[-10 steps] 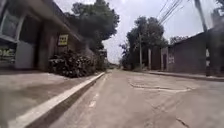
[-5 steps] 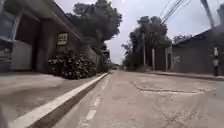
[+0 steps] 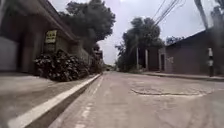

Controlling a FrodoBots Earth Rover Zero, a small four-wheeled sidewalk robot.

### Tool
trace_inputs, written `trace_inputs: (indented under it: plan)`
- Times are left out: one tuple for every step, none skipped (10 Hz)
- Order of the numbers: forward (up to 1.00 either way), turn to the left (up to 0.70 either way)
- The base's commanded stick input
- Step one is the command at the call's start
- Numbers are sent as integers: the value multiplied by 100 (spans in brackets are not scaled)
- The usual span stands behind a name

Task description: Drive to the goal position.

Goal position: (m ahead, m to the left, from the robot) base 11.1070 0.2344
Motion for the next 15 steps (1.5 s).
trace_inputs:
  plan:
    - [70, 0]
    - [70, 0]
    - [70, 0]
    - [70, 0]
    - [70, 0]
    - [70, 0]
    - [70, 0]
    - [70, 0]
    - [70, 0]
    - [70, 0]
    - [70, 0]
    - [70, 0]
    - [70, 0]
    - [70, 0]
    - [70, -1]
